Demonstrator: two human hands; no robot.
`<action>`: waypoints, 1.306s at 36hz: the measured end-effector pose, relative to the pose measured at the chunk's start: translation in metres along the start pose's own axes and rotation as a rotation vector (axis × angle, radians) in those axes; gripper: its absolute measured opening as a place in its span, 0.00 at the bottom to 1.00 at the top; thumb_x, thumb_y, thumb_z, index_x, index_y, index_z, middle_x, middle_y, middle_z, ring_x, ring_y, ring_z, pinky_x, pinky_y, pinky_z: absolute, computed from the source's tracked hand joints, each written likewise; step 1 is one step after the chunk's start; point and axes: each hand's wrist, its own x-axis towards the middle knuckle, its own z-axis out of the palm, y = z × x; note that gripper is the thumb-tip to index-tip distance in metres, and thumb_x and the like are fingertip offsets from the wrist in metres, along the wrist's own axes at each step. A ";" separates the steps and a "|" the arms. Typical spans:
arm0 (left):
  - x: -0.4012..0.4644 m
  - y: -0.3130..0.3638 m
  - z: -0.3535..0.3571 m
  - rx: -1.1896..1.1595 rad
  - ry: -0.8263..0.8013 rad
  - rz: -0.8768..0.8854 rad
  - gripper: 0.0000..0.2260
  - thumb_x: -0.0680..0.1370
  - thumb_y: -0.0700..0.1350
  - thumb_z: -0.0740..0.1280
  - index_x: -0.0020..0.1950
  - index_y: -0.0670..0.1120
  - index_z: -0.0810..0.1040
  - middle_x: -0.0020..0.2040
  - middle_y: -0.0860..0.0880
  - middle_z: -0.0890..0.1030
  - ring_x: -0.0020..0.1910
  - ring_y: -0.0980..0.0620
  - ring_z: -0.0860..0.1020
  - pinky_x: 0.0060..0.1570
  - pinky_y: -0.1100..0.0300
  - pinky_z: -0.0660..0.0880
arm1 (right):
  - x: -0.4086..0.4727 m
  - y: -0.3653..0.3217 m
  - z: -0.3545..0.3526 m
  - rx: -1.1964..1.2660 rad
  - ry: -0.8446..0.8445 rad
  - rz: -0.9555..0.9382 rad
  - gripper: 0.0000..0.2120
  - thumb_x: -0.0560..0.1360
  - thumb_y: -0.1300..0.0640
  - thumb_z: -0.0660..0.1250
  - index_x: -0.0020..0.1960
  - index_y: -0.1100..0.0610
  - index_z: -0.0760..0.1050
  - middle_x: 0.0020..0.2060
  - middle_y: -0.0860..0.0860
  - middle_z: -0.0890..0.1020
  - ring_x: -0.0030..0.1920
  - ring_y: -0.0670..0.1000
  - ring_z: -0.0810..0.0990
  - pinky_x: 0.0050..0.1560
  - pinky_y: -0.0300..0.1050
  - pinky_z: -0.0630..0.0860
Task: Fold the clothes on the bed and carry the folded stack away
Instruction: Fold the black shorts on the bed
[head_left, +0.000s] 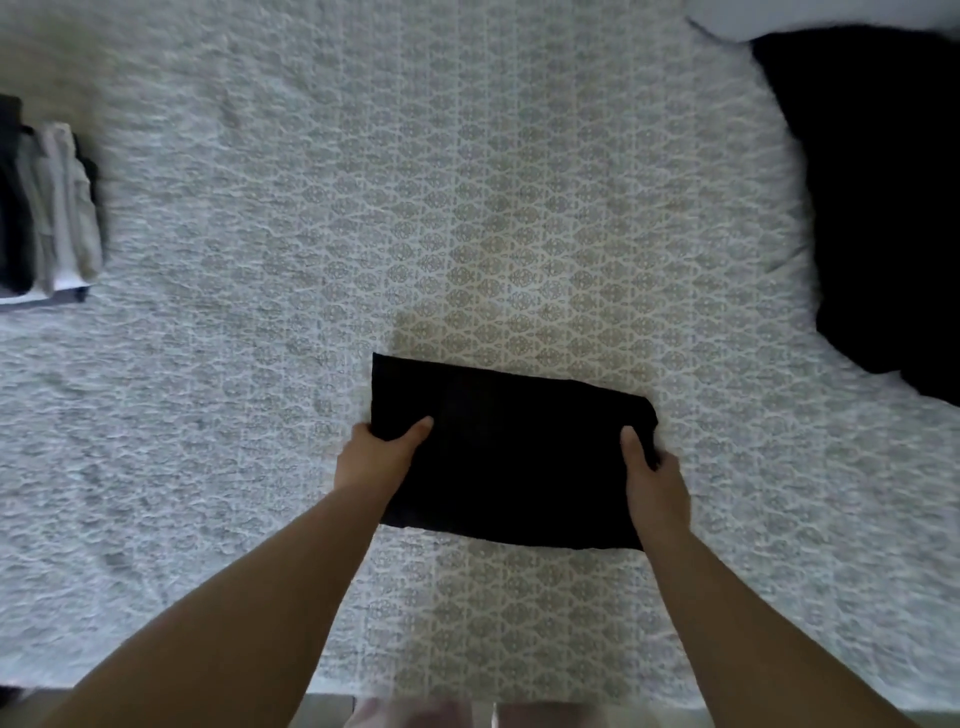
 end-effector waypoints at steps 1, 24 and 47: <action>-0.001 0.002 0.002 0.009 -0.018 -0.015 0.37 0.68 0.68 0.68 0.66 0.44 0.71 0.57 0.45 0.79 0.55 0.43 0.77 0.52 0.52 0.75 | -0.002 -0.002 0.000 -0.015 -0.042 0.017 0.42 0.70 0.28 0.57 0.72 0.57 0.64 0.64 0.57 0.74 0.62 0.60 0.73 0.58 0.50 0.69; -0.026 -0.001 -0.047 -0.095 0.064 0.007 0.23 0.73 0.63 0.65 0.55 0.45 0.77 0.41 0.49 0.76 0.41 0.47 0.76 0.43 0.54 0.75 | -0.031 -0.075 0.025 -0.054 -0.352 0.082 0.29 0.70 0.48 0.74 0.64 0.64 0.73 0.45 0.57 0.80 0.44 0.58 0.80 0.51 0.53 0.78; 0.196 0.076 -0.310 -0.035 0.449 0.354 0.23 0.82 0.52 0.56 0.74 0.44 0.59 0.59 0.34 0.76 0.54 0.35 0.77 0.41 0.53 0.68 | -0.075 -0.337 0.266 -0.047 -0.157 -0.399 0.21 0.73 0.45 0.70 0.56 0.61 0.75 0.42 0.54 0.78 0.42 0.56 0.77 0.47 0.49 0.74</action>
